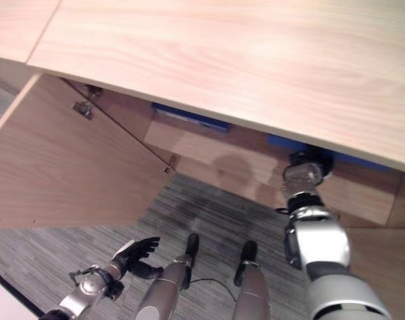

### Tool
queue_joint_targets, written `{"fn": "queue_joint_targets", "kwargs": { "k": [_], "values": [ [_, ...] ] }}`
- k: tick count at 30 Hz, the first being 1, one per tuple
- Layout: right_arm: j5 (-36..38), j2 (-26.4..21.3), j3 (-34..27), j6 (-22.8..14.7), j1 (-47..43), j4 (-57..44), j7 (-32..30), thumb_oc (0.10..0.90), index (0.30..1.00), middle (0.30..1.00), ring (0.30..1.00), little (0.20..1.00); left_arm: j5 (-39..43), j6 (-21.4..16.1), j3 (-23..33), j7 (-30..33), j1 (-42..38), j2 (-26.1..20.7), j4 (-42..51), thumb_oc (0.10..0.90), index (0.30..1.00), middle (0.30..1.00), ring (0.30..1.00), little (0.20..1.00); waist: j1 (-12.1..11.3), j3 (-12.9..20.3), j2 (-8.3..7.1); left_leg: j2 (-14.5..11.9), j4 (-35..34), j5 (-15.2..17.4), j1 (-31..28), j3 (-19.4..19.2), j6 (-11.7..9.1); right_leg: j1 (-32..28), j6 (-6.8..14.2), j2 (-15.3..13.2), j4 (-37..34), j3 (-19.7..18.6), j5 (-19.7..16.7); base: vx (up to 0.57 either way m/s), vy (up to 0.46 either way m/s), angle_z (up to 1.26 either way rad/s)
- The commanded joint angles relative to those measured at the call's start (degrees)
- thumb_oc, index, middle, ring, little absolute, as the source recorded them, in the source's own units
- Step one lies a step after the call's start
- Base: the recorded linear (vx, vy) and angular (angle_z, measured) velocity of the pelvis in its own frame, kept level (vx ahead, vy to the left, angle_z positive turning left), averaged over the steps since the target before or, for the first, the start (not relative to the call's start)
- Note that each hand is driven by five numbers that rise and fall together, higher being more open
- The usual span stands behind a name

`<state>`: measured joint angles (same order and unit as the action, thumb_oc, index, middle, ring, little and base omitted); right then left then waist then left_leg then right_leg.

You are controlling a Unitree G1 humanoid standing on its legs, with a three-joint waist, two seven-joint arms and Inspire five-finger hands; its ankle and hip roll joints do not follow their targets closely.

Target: Put the empty folder in the office cabinet

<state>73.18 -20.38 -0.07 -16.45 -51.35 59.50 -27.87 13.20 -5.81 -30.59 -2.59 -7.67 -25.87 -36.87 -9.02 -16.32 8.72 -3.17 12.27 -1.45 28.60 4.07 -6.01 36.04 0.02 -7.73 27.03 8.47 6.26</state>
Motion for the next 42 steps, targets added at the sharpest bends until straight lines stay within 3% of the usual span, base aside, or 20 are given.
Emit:
{"fn": "queue_joint_targets", "kwargs": {
  "k": [1,9,12,18,19,20,21,23,24,25,29,30,37,42],
  "values": [
    [-2.30,9.83,2.31,1.93,1.67,-2.37,-0.52,0.800,0.900,0.900,0.900,0.900,2.84,0.17,1.78,4.64,-9.47,1.67,-6.37,0.800,0.900,0.900,0.900,0.900,-0.56,-3.75,-1.38,-2.03,-1.23,5.25,-3.57,-0.57,-1.74,-9.41,6.30,-0.80,1.34,-2.35,9.23,-0.01,0.007,-0.10],
    [-3.18,12.08,2.92,3.16,-1.69,6.38,0.94,0.800,0.900,0.900,0.900,0.900,6.89,0.52,0.05,8.74,-24.63,9.12,-19.86,0.800,0.900,0.900,0.900,0.900,2.59,-4.37,-2.09,-2.26,-0.73,5.30,-3.37,-1.06,-1.92,-8.71,6.05,-0.55,1.90,-2.89,9.22,-0.01,0.007,-0.03],
    [-2.71,11.53,2.39,3.17,-4.08,9.05,1.10,0.800,0.900,0.900,0.900,0.900,7.46,0.43,-0.70,9.13,-26.96,10.02,-21.28,0.800,0.900,0.900,0.900,0.900,2.89,-4.45,-2.27,-2.32,-0.62,5.32,-3.37,-1.13,-1.95,-8.79,6.11,-0.57,1.87,-2.92,9.06,0.00,0.000,0.00],
    [-3.66,3.77,0.79,4.98,-16.04,17.80,1.00,0.800,0.900,0.900,0.900,0.900,8.80,-0.26,-2.01,9.20,-30.25,10.15,-23.56,0.800,0.900,0.900,0.900,0.900,2.47,-4.07,-2.43,-2.19,-0.54,5.28,-3.32,-0.98,-2.05,-9.08,6.30,-0.71,1.50,-2.81,8.84,0.00,0.000,0.00],
    [-4.25,-1.07,0.56,5.89,-19.32,19.71,0.89,0.800,0.900,0.900,0.900,0.900,10.78,-2.28,-2.84,9.53,-26.82,7.42,-12.44,0.800,0.900,0.900,0.900,0.900,1.44,-4.04,-1.86,-1.94,-0.56,5.14,-3.17,-0.68,-1.90,-9.30,6.39,-0.82,1.35,-2.61,8.66,0.00,0.000,0.00],
    [-4.18,-1.14,0.48,6.00,-19.40,20.02,1.09,0.800,0.900,0.900,0.900,0.900,10.80,-1.73,-2.88,9.73,-26.29,7.00,-11.40,0.800,0.900,0.900,0.900,0.900,1.38,-3.98,-1.92,-1.98,-0.54,5.18,-3.19,-0.67,-1.90,-9.35,6.38,-0.79,1.32,-2.59,8.64,-0.02,-0.039,0.03],
    [-4.50,-8.66,0.10,7.52,-21.53,21.79,1.63,0.800,0.900,0.900,0.900,0.900,11.06,-3.55,-2.81,5.21,-14.67,-1.81,9.56,0.800,0.900,0.900,0.900,0.900,-0.96,-3.91,-0.84,-1.64,-0.67,5.02,-3.26,-0.25,-1.86,-10.17,6.54,-1.18,0.87,-1.90,8.72,-0.01,-0.033,0.07],
    [-5.25,-10.10,0.67,8.66,-23.98,22.65,1.46,0.800,0.900,0.900,0.900,0.900,11.20,-2.37,-3.24,2.77,-11.67,-3.73,10.16,0.800,0.900,0.900,0.900,0.900,-1.41,-3.72,-1.03,-1.61,-0.73,4.96,-3.34,-0.23,-1.94,-10.39,6.69,-1.32,0.70,-1.61,8.68,-0.01,-0.035,0.16],
    [-5.71,-15.36,0.51,9.94,-24.96,22.25,1.46,0.800,0.900,0.900,0.900,0.900,8.28,-2.24,-2.98,1.57,-5.24,-5.93,11.68,0.800,0.900,0.900,0.900,0.900,-2.53,-3.85,-0.70,-1.31,-0.88,4.95,-3.50,0.05,-1.89,-10.79,6.88,-1.48,0.58,-1.41,8.75,-0.01,-0.025,0.30],
    [-5.70,-15.46,0.53,10.08,-24.92,22.41,1.60,0.800,0.900,0.900,0.900,0.900,8.16,-2.13,-2.92,1.54,-4.90,-6.04,12.05,0.800,0.900,0.900,0.900,0.900,-2.57,-3.74,-0.68,-1.32,-0.89,4.97,-3.55,0.05,-1.88,-10.84,6.89,-1.46,0.56,-1.40,8.75,-0.01,-0.026,0.29],
    [-6.98,-26.00,4.55,12.81,-26.92,25.45,4.55,0.800,0.900,0.900,0.900,0.900,4.88,-2.30,-1.27,-3.36,5.77,-12.96,15.68,0.800,0.900,0.900,0.900,0.900,-5.57,-3.29,0.24,-1.18,-1.25,4.57,-3.88,0.47,-1.99,-11.77,7.32,-2.11,0.25,-0.45,8.99,0.00,-0.028,0.16],
    [-9.59,-30.85,9.03,15.06,-26.88,26.40,6.91,0.800,0.900,0.900,0.900,0.900,2.57,-2.34,-1.30,-6.36,10.79,-16.76,19.09,0.800,0.900,0.900,0.900,0.900,-7.26,-3.06,1.02,-1.10,-1.72,4.15,-4.45,0.88,-2.01,-12.50,7.33,-2.28,-0.20,-0.14,9.11,0.00,-0.024,0.34],
    [-8.27,-28.24,7.04,15.32,-24.35,27.54,7.34,0.800,0.900,0.900,0.900,0.900,2.19,-2.05,-1.23,-6.54,10.45,-15.91,18.65,0.800,0.900,0.900,0.900,0.900,-7.69,-2.64,1.23,-1.05,-2.16,4.11,-4.95,1.15,-1.82,-13.62,7.18,-2.05,-0.99,0.21,9.34,0.00,-0.002,0.07],
    [-4.55,-23.55,2.49,13.96,-20.46,27.33,6.78,0.800,0.900,0.900,0.900,0.900,1.67,-1.67,-1.43,-5.82,9.09,-13.56,16.89,0.800,0.900,0.900,0.900,0.900,-7.48,-2.45,1.18,-1.05,-2.94,3.87,-5.43,1.24,-1.62,-14.53,7.09,-1.82,-2.06,0.50,9.08,-0.01,0.005,-0.03]
  ]
}}
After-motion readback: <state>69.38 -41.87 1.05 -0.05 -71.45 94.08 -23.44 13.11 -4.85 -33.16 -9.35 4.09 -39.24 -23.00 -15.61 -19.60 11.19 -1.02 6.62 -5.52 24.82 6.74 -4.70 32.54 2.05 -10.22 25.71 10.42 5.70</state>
